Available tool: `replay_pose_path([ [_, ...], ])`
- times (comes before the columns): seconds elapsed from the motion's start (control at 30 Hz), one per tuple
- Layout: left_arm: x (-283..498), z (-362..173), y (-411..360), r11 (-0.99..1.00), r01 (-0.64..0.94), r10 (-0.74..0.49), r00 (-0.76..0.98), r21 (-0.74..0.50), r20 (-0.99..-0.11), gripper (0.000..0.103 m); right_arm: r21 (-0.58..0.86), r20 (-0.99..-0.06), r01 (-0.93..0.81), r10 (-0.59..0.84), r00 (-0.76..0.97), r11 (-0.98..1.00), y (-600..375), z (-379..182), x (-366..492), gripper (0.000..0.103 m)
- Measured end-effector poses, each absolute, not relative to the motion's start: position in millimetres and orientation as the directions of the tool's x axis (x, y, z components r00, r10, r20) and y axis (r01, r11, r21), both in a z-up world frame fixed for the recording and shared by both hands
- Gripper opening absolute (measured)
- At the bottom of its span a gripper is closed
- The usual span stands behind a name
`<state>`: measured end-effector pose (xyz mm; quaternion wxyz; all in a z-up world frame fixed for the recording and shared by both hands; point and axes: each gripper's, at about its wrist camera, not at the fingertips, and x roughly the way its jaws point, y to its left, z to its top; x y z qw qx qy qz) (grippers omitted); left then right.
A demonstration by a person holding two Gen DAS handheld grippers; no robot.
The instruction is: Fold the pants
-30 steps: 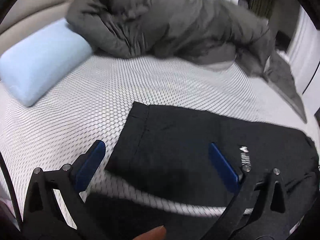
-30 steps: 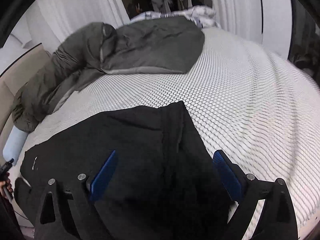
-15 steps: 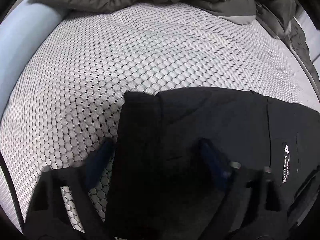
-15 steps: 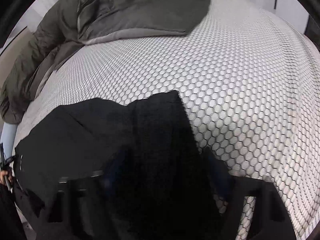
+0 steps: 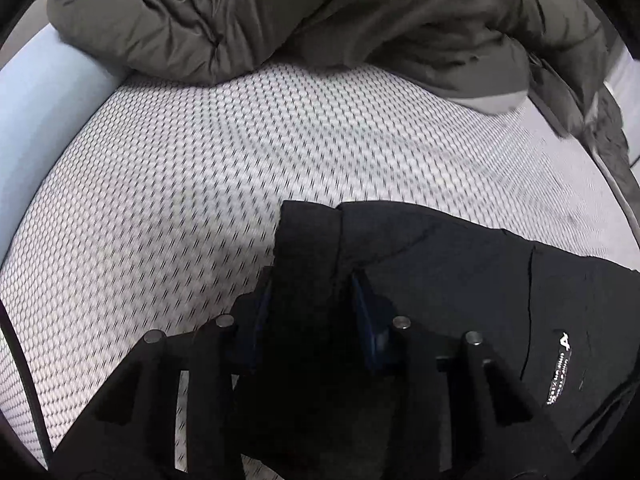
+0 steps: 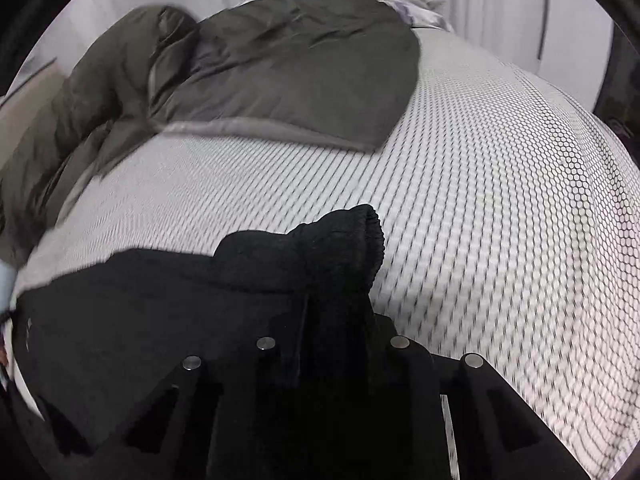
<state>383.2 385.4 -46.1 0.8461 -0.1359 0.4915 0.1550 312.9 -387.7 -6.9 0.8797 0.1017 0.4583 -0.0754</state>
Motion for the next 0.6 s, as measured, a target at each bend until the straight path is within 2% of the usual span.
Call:
replay_pose_path([
  [0.07,358.1,-57.7,392.0,0.912,-0.405,0.141,0.459,-0.065,-0.877,0.034,0.085,-0.823,0.233,-0.064,0.565,0.969,-384.7,-7.7,325.1,0.026],
  [0.17,352.9,-48.8,385.6,0.916,-0.397,0.152,0.478,-0.058,-0.865,0.035,0.053,-0.837,0.243,-0.09,0.539,0.969,-379.4,-2.6,322.5,0.046],
  [0.2,343.2,-43.4,382.6,0.918,-0.39,0.14,0.496,-0.075,-0.857,0.04,0.067,-0.827,0.239,-0.08,0.556,0.969,-382.4,7.1,310.6,0.055],
  [0.23,330.9,-35.8,381.0,0.919,-0.382,0.125,0.518,-0.098,-0.846,0.053,0.076,-0.814,0.239,-0.079,0.576,0.968,-380.9,14.4,301.4,0.061],
  [0.27,314.2,-26.3,379.4,0.918,-0.379,0.118,0.545,-0.118,-0.83,0.062,0.072,-0.787,0.25,-0.099,0.609,0.966,-380.0,28.3,282.9,0.066],
  [0.3,297.0,-16.6,376.8,0.918,-0.374,0.118,0.577,-0.134,-0.808,0.078,0.061,-0.767,0.264,-0.124,0.629,0.963,-377.4,38.4,265.8,0.078],
  [0.33,279.2,-5.6,371.9,0.919,-0.368,0.122,0.61,-0.144,-0.783,0.09,0.062,-0.745,0.279,-0.142,0.652,0.958,-380.8,49.3,242.1,0.088],
  [0.43,226.0,19.4,355.8,0.914,-0.376,0.148,0.654,-0.149,-0.742,0.102,0.139,-0.667,0.302,-0.136,0.732,0.943,-382.8,70.3,167.0,0.092],
  [0.5,190.1,30.9,348.6,0.914,-0.374,0.158,0.681,-0.154,-0.715,0.102,0.223,-0.629,0.324,-0.118,0.768,0.919,-382.1,72.6,118.9,0.097],
  [0.6,143.9,43.9,322.7,0.916,-0.367,0.168,0.718,-0.162,-0.675,0.102,0.304,-0.619,0.368,-0.112,0.778,0.879,-391.4,60.4,52.0,0.097],
])
